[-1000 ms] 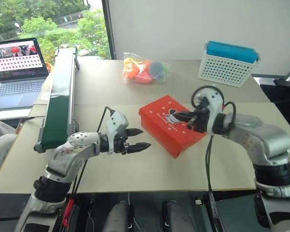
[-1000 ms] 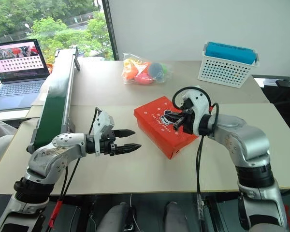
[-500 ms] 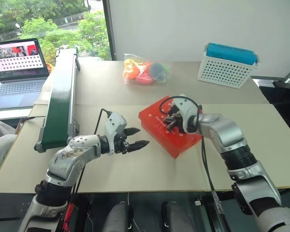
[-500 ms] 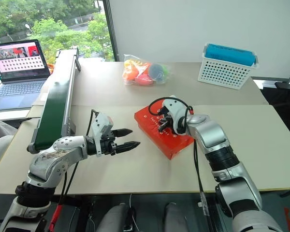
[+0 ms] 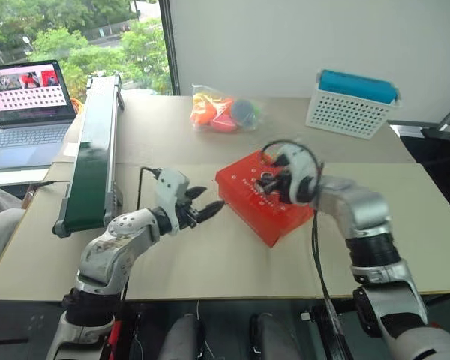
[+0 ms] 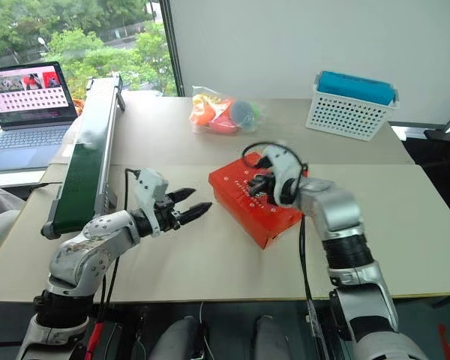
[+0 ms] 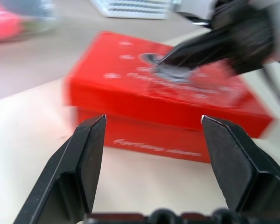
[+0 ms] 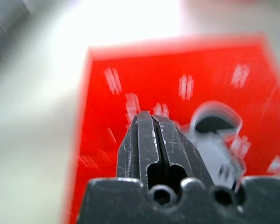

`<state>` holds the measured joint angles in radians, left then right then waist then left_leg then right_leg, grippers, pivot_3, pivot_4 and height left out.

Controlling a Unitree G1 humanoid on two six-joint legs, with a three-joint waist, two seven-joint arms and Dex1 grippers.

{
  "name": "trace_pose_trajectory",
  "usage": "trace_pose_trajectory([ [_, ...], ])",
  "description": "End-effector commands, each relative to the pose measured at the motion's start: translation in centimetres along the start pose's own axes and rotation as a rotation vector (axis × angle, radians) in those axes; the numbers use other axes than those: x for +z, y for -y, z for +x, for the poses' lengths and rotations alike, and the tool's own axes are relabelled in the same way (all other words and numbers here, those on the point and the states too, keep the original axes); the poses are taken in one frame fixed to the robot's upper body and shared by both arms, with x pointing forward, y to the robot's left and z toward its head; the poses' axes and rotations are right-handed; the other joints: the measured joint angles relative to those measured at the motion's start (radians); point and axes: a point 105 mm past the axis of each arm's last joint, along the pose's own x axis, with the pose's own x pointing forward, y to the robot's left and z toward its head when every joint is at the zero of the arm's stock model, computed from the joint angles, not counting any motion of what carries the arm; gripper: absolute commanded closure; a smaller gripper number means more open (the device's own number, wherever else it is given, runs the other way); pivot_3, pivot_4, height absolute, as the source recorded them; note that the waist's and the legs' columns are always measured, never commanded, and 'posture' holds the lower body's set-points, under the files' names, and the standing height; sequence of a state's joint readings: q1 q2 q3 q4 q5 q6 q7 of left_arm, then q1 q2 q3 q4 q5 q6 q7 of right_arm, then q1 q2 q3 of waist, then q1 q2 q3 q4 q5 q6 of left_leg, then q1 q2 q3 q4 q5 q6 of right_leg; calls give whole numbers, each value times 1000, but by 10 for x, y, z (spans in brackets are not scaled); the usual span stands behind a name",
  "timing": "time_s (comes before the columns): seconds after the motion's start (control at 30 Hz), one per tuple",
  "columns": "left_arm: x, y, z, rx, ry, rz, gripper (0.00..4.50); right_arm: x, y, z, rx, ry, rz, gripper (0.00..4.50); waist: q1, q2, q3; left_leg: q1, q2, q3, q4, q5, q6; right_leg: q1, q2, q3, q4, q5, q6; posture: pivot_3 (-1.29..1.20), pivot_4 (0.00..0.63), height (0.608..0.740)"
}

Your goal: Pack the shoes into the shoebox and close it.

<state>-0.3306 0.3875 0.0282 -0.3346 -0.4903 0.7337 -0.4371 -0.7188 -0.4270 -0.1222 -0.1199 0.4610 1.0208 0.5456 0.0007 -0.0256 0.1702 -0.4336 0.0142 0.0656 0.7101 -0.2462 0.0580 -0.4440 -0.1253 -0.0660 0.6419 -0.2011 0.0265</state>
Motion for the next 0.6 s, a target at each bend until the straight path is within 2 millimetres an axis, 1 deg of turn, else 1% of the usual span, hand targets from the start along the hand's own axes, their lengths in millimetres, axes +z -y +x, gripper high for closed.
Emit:
trace_pose_trajectory([
  [0.03, 8, -29, -9, 210, 69, 21, 1028, 26, 21, -44, -95, 120, -2, 4461, 7, 0, 0, 0, 0, 0, 0, 0, 1, 0, 0, -1, -1, 0, 0, 0, 150, 699],
  [0.07, 10, -40, -13, 284, 89, 26, 1028, 21, 41, -56, -208, 101, -25, 4461, 8, 0, 0, 0, 0, 0, 0, -1, 1, 2, -1, -1, -1, 0, 0, 0, 150, 699],
  [0.1, 13, -53, -18, 369, 116, 45, 1028, 18, 67, -71, -361, 84, -43, 4461, 12, 0, 0, 1, 0, 0, 0, -1, 2, 3, -1, -2, -2, 0, 0, 0, 150, 699],
  [0.13, 16, -68, -24, 464, 141, 44, 1028, 10, 100, -90, -556, 53, -65, 4461, 16, 0, 0, 1, -1, 0, 1, -1, 2, 3, -1, -2, -3, 0, 1, 0, 150, 699],
  [0.17, 17, -76, -28, 524, 158, 44, 1028, 5, 119, -104, -680, 30, -82, 4461, 19, 0, 0, 1, -1, -1, 2, -1, 2, 4, -2, -3, -3, 0, 1, 0, 150, 699],
  [0.23, 17, -88, -35, 597, 174, 61, 1028, -15, 144, -130, -854, -97, -232, 4461, 22, 0, 0, 1, -2, 1, 2, -1, 3, 4, -3, -2, -5, 0, 1, 0, 150, 699],
  [0.3, 13, -99, -41, 663, 178, 60, 1028, -24, 151, -146, -904, -106, -305, 4461, 24, 0, 0, 1, -2, 1, 1, 0, 3, 4, -3, -2, -5, 0, 1, 0, 150, 699],
  [0.37, 8, -102, -43, 693, 169, 64, 1028, -30, 154, -156, -929, -94, -337, 4461, 15, 0, 0, 1, -2, 2, 1, -1, 3, 3, -3, -1, -4, -1, 2, 0, 150, 699],
  [0.43, 2, -104, -45, 718, 151, 64, 1028, -48, 155, -162, -939, -172, -433, 4461, 9, 0, 0, 1, -2, 4, 1, -1, 3, 1, -3, 2, -2, -1, 2, 0, 150, 699],
  [0.5, -1, -102, -42, 710, 150, 57, 1028, -52, 154, -164, -931, -160, -458, 4461, 9, 0, 1, 2, -1, 4, 1, -1, 3, 3, -3, 1, -2, -1, 3, 0, 150, 699],
  [0.53, -1, -100, -41, 706, 149, 55, 1028, -53, 155, -166, -935, -136, -440, 4461, 8, -1, 1, 2, -1, 5, 1, -1, 3, 3, -3, 1, -2, -1, 3, 0, 150, 699],
  [0.6, -3, -96, -37, 694, 145, 42, 1028, -60, 160, -170, -947, -126, -424, 4461, 9, -1, 1, 3, -1, 5, 2, -1, 3, 3, -3, 1, -2, -4, 8, 0, 150, 699],
])
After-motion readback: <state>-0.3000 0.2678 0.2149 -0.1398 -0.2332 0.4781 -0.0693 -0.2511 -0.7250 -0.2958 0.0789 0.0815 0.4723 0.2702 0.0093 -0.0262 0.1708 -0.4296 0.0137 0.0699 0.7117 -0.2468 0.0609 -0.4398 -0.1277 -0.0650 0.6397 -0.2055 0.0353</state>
